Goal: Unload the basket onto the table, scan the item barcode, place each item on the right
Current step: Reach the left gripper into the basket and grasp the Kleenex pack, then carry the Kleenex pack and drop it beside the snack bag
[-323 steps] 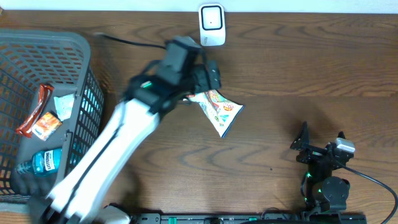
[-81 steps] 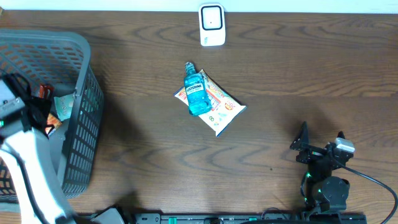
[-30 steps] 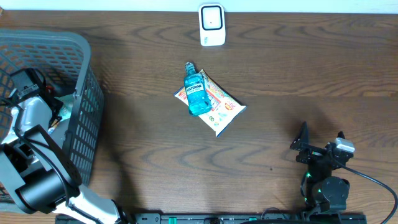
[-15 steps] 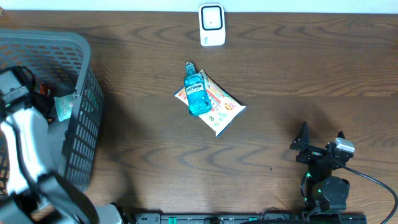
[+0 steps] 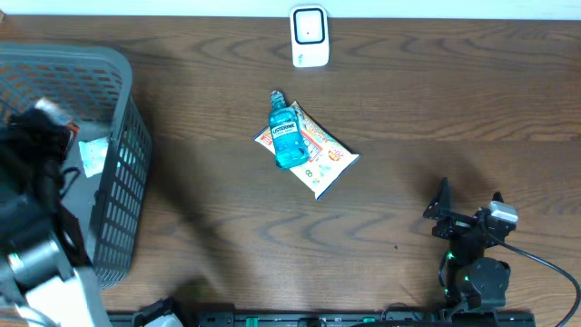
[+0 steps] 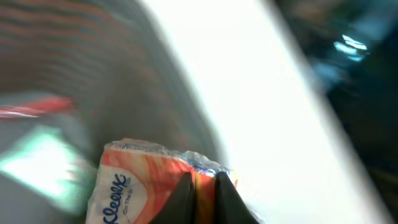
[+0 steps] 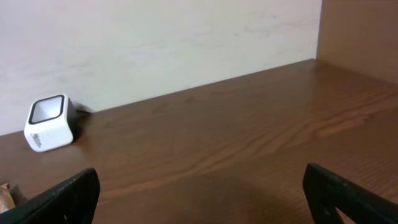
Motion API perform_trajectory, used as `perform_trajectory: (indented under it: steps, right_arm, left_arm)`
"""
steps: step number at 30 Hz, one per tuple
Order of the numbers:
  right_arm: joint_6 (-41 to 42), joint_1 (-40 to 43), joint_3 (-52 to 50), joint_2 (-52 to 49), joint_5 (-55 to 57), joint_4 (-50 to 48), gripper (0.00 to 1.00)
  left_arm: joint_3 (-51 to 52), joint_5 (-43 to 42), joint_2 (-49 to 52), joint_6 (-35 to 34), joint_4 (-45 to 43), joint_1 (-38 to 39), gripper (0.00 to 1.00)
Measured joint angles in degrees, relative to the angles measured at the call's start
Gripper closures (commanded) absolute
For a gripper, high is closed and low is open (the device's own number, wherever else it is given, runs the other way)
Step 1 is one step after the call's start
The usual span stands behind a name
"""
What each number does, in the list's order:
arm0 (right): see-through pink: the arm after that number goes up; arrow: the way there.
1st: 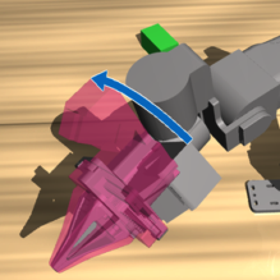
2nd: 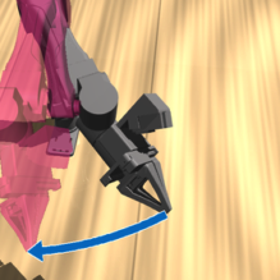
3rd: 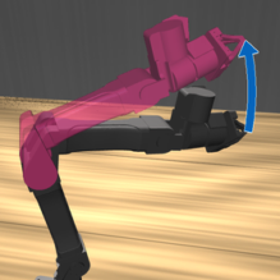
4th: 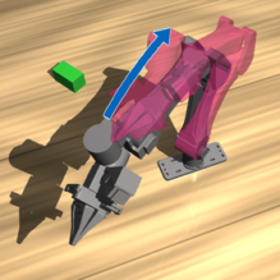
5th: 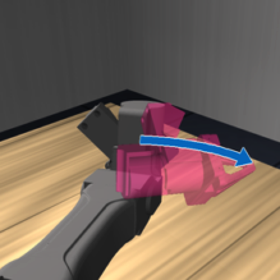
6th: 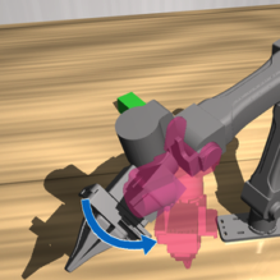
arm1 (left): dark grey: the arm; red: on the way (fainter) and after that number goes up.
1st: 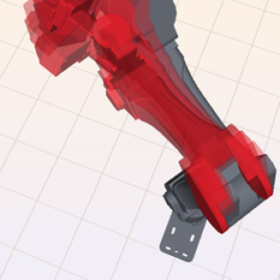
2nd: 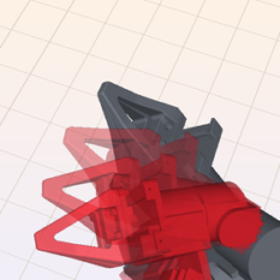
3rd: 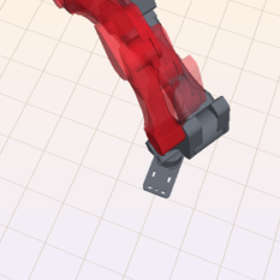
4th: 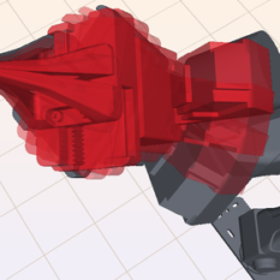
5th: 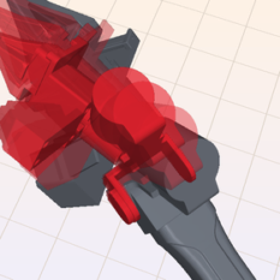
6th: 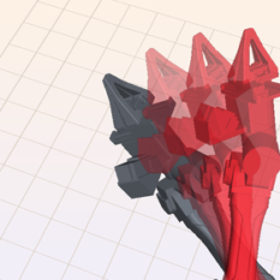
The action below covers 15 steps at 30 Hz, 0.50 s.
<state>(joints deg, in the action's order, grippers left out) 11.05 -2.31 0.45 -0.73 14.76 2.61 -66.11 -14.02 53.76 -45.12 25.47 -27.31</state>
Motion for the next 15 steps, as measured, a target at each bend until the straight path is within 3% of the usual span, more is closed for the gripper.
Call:
perform_trajectory:
  steps: [7, 15]
  right_arm:
    - [0.0, 0.0, 0.0, 0.0, 0.0, 0.0, 0.01]
    - [0.0, 0.0, 0.0, 0.0, 0.0, 0.0, 0.01]
  left_arm:
    - [0.0, -6.3, -4.3, -3.6, -3.5, 17.5, 0.93]
    - [0.0, -1.6, 6.8, -4.6, -10.1, 43.8, 0.93]
